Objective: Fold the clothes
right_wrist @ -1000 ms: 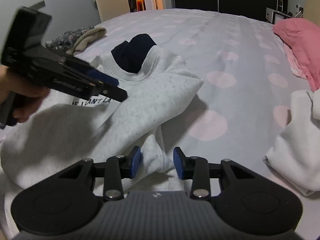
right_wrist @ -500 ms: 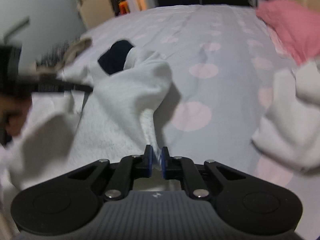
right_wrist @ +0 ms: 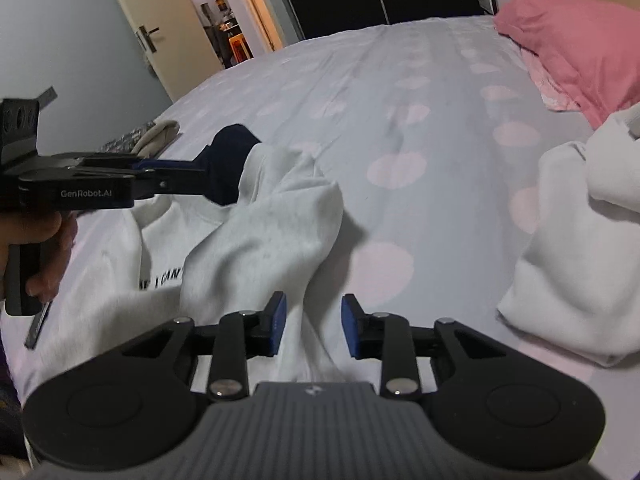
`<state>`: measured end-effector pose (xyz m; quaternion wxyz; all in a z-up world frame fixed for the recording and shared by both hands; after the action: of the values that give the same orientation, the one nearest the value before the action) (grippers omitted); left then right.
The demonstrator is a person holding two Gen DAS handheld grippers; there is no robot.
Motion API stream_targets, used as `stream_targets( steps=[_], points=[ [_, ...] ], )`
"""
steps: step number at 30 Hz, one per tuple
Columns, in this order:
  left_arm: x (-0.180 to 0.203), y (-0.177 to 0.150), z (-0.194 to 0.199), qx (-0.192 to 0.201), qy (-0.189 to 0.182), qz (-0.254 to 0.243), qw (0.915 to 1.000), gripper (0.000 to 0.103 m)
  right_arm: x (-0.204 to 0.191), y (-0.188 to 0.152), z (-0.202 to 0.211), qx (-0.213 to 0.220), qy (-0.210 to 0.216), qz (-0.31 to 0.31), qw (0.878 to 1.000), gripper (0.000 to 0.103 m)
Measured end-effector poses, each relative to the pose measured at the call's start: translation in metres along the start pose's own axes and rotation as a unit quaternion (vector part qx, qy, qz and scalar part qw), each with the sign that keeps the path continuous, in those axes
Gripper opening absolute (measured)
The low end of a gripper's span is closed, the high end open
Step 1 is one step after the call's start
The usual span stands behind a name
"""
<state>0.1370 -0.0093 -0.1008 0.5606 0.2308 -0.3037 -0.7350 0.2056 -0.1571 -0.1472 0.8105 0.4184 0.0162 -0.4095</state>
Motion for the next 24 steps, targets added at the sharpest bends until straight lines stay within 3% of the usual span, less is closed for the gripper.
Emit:
stream_targets(
  steps=[3, 7, 8, 9, 10, 12, 14, 17, 21, 23, 24],
  points=[
    [0.003, -0.001, -0.026, -0.037, 0.025, -0.025, 0.9987, 0.044, 0.002, -0.001, -0.019, -0.022, 0.017, -0.004, 1.0, 0.034],
    [0.007, -0.012, -0.052, -0.08, -0.007, -0.017, 0.9966, 0.039, -0.002, -0.008, -0.047, -0.052, 0.015, 0.012, 0.998, 0.032],
    [0.009, -0.016, -0.056, -0.089, -0.027, -0.013, 0.9956, 0.024, -0.003, -0.01, -0.053, -0.06, 0.013, 0.015, 0.998, 0.026],
    [0.01, -0.019, -0.057, -0.091, -0.04, -0.009, 0.995, 0.009, -0.005, -0.012, -0.058, -0.069, 0.018, 0.017, 0.997, 0.008],
    [0.011, -0.021, -0.056, -0.084, -0.046, -0.005, 0.9954, 0.003, -0.007, -0.013, -0.059, -0.069, 0.018, 0.023, 0.997, 0.005],
    [0.007, -0.021, -0.047, -0.05, -0.04, 0.009, 0.9979, 0.002, -0.009, -0.014, -0.057, -0.058, 0.01, 0.031, 0.998, 0.003],
    [-0.004, -0.022, -0.031, -0.005, -0.031, 0.045, 0.9985, 0.002, 0.001, -0.009, -0.043, -0.024, -0.004, 0.008, 1.0, 0.002],
    [-0.022, -0.026, -0.006, 0.059, -0.019, 0.104, 0.9926, 0.002, 0.019, 0.003, -0.008, 0.047, 0.008, -0.042, 0.998, 0.0],
    [-0.036, -0.046, -0.015, 0.029, -0.012, 0.152, 0.9879, 0.002, 0.042, 0.012, 0.024, 0.098, -0.019, -0.084, 0.991, 0.0],
    [-0.033, -0.049, -0.018, 0.024, -0.013, 0.141, 0.9896, 0.002, 0.049, 0.013, 0.023, 0.09, -0.023, -0.086, 0.992, 0.0],
    [-0.03, -0.05, -0.019, 0.023, -0.014, 0.134, 0.9907, 0.002, 0.048, 0.013, 0.019, 0.081, -0.019, -0.082, 0.993, 0.006]
  ],
)
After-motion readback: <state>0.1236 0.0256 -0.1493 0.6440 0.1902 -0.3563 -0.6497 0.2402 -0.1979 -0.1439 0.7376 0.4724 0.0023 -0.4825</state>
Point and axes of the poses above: each gripper's, at about its wrist camera, not at the fingertips, and z roughly against the way its jaws point, x to its right, y to its top, the point moved 5 cm from there along -z, roughly the way its jaws point, and after that the axes turned 2 degrees about y, right-handed, at the moved point
